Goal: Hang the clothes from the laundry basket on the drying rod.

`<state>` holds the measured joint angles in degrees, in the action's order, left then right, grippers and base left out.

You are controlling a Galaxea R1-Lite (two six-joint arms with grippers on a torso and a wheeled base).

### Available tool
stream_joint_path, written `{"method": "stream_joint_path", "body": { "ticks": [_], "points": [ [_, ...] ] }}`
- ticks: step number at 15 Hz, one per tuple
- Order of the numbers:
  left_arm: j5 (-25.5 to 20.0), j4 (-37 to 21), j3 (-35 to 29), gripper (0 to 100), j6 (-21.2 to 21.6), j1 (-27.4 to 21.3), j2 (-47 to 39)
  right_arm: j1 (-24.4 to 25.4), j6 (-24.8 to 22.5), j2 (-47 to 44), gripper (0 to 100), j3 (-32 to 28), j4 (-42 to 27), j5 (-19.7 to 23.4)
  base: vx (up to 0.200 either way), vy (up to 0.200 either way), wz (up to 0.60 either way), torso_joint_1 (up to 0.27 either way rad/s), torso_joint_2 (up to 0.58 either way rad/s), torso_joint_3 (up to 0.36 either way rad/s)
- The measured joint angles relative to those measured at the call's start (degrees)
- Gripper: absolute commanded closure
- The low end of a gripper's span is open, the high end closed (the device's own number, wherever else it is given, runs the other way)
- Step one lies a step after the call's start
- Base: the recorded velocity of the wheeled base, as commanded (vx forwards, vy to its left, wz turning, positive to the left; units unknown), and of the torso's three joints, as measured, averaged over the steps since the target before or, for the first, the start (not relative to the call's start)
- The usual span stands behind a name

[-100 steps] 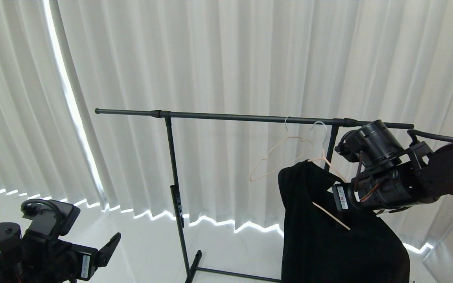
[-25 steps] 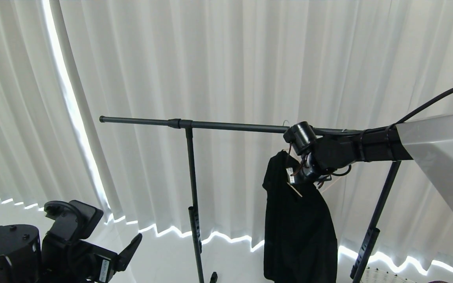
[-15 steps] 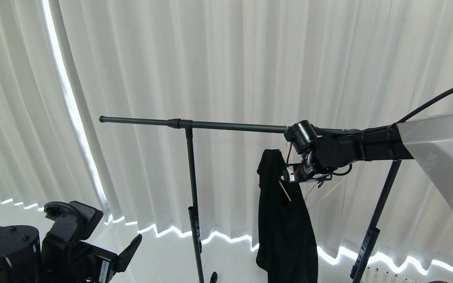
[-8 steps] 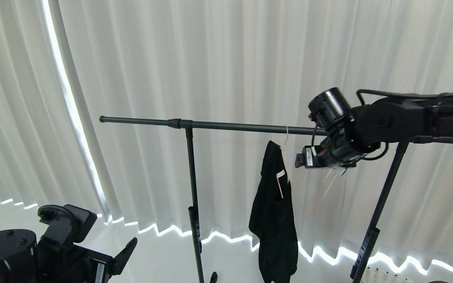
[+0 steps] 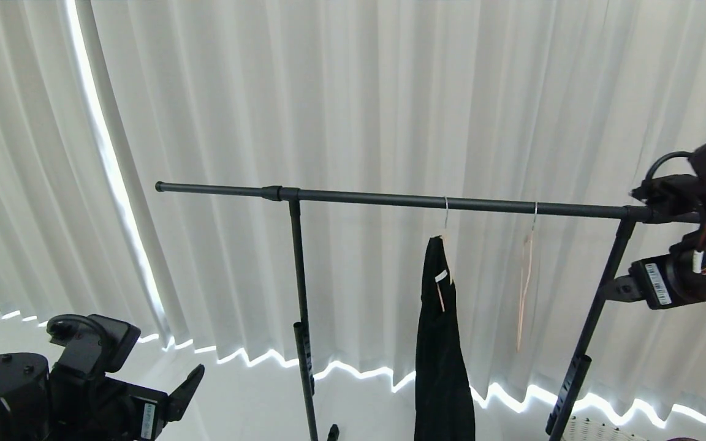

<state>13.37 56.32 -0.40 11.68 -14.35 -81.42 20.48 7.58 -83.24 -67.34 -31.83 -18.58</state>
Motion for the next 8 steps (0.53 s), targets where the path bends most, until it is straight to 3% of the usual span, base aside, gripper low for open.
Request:
{"method": "stream_joint_path", "body": {
  "ticks": [3,6,8],
  "points": [
    [1.02,0.01,-0.12,0,0.0,-0.01,0.02,-5.68,-5.24,5.42,0,11.01,15.38,0.06,0.0,0.0,0.0,0.0,0.0,0.0],
    [1.68,0.01,-0.3,0,-0.07,0.0,0.48,-7.62,-10.18,10.36,0,18.62,18.72,0.09,0.0,0.0,0.0,0.0,0.0,0.0],
    [2.91,-0.02,-0.3,0,-0.07,0.0,0.74,-8.03,-10.69,13.23,0,22.38,20.66,-0.02,0.0,0.0,0.0,0.0,0.0,0.0]
  ]
}}
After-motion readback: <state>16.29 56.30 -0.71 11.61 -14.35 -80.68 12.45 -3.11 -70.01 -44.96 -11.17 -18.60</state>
